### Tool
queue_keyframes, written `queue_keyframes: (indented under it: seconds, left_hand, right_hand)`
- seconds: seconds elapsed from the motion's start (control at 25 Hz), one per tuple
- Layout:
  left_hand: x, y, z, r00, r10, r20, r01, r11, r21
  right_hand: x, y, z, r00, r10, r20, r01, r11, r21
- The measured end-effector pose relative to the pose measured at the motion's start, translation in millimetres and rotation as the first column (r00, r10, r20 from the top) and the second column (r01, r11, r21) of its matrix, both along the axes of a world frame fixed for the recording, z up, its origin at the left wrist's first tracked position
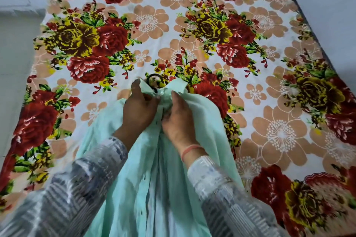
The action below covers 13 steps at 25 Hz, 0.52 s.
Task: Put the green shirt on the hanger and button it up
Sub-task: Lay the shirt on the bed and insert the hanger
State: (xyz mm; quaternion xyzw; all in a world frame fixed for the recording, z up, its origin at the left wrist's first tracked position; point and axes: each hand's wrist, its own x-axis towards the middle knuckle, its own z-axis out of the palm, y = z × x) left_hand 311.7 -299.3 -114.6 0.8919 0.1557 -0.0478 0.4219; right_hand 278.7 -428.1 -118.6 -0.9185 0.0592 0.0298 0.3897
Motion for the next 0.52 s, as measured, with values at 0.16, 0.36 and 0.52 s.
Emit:
queue_keyframes:
  seconds: [0.16,0.36,0.52]
  left_hand:
    - [-88,13,-12,0.988,-0.149,0.048,0.142,0.983,0.119]
    - [-183,22,-33,0.972,-0.236,-0.02,0.233,0.94,0.251]
    - [-185,18,-26,0.999,-0.022,-0.033,0.016,0.988,-0.153]
  right_hand:
    - [-57,-28,-10,0.993,0.034,0.11,-0.013,0.982,-0.188]
    - [-151,-29,-16,0.939,0.142,-0.313,-0.241,0.922,-0.303]
    - [-156,-6,-17,0.967,0.047,-0.25,-0.008,0.988,0.155]
